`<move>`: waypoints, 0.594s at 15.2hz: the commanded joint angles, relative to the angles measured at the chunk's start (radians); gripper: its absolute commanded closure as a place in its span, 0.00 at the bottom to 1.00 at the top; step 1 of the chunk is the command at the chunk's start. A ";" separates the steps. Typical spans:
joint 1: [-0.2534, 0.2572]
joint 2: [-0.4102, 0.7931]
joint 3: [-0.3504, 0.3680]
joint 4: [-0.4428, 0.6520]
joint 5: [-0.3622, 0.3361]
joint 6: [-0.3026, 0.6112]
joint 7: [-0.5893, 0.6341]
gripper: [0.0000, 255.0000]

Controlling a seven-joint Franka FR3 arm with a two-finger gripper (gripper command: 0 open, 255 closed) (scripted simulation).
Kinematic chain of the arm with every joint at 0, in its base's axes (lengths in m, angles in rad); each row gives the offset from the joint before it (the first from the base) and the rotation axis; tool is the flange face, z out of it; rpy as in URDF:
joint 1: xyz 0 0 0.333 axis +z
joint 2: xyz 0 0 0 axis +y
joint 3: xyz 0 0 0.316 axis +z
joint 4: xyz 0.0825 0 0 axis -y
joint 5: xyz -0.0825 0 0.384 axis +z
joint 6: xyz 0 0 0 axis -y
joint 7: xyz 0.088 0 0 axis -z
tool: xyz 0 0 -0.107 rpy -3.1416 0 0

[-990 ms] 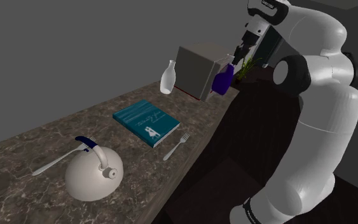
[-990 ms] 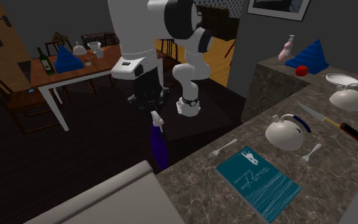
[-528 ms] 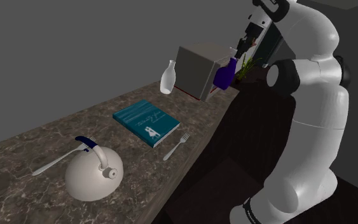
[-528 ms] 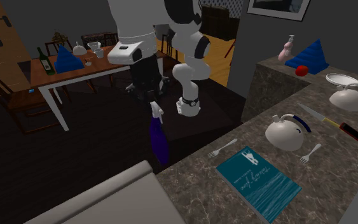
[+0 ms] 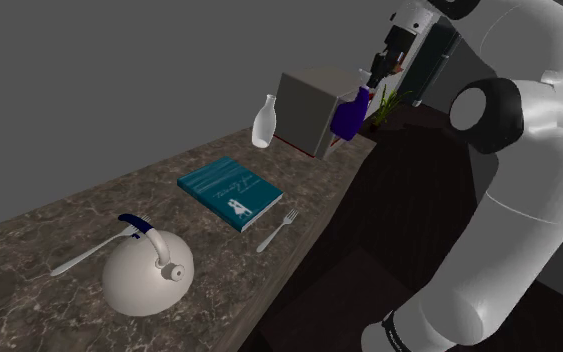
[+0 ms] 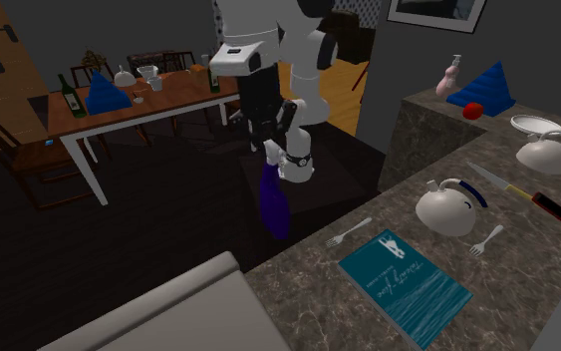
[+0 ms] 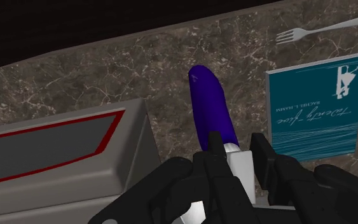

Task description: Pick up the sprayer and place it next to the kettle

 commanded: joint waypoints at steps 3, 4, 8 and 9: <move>0.109 -0.158 0.033 -0.186 -0.089 0.060 0.101 1.00; 0.128 -0.193 0.047 -0.222 -0.107 0.069 0.129 1.00; 0.191 -0.315 0.108 -0.342 -0.166 0.092 0.242 1.00; 0.204 -0.342 0.124 -0.368 -0.177 0.095 0.270 1.00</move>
